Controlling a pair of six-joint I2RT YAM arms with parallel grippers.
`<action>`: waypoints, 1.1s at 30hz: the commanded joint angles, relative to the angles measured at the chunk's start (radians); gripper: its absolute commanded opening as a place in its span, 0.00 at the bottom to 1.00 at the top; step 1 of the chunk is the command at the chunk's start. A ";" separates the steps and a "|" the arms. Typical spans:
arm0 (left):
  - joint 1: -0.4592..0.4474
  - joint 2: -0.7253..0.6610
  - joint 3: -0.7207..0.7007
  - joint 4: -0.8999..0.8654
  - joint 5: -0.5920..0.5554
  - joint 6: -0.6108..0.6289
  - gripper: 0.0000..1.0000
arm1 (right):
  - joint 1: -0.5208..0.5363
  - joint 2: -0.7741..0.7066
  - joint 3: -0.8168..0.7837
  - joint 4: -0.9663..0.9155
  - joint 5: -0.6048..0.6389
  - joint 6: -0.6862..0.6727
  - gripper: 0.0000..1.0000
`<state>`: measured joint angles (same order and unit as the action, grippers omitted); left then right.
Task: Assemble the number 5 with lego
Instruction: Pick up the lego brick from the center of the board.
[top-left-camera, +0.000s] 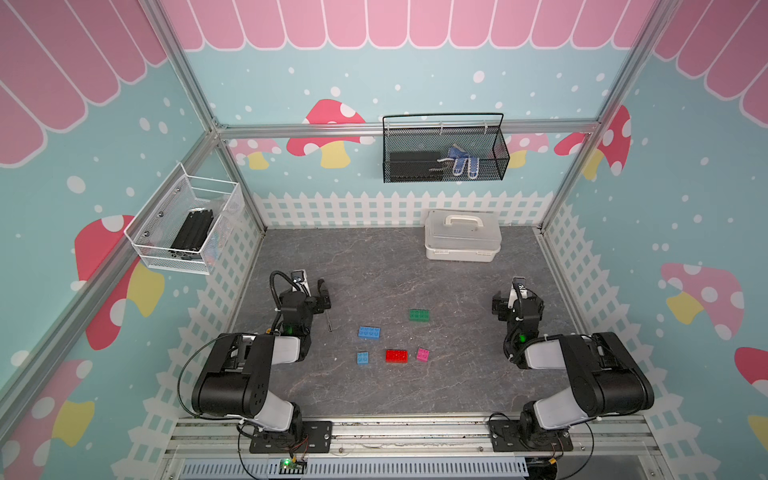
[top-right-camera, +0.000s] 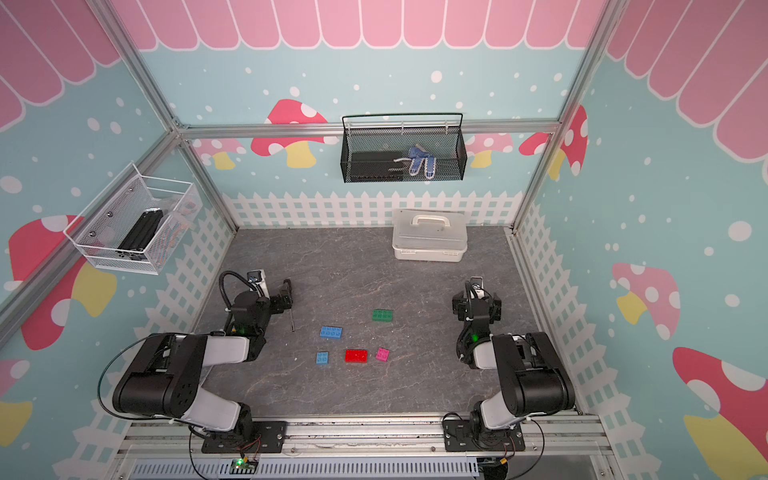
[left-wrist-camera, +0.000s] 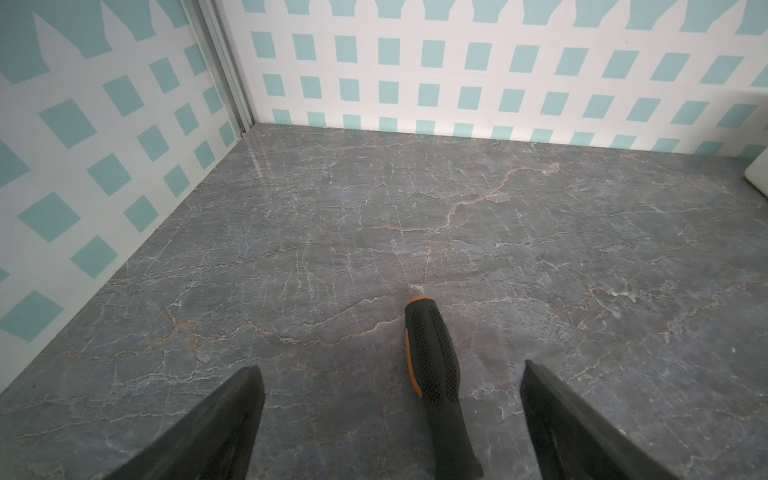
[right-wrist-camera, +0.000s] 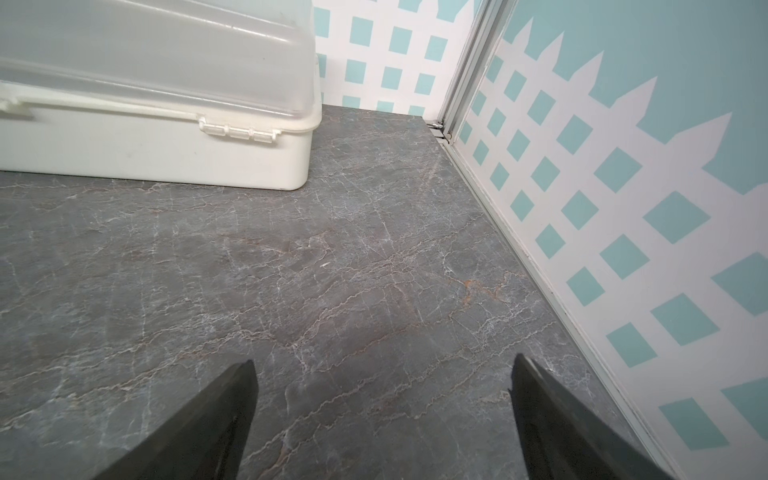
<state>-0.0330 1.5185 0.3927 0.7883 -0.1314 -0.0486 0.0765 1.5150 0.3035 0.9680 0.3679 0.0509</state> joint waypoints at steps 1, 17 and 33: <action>-0.009 -0.062 0.070 -0.104 0.024 0.044 0.99 | 0.004 -0.052 0.019 -0.018 -0.033 -0.034 0.90; -0.195 -0.232 0.456 -0.868 -0.051 -0.181 0.99 | 0.352 -0.058 0.785 -1.615 -0.145 0.374 0.92; -0.324 -0.325 0.396 -1.012 0.097 -0.368 0.99 | 0.806 0.024 0.731 -1.640 -0.195 1.022 0.72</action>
<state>-0.3477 1.2095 0.8005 -0.1898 -0.0700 -0.3691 0.8406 1.5101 1.0492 -0.6693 0.1738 0.9154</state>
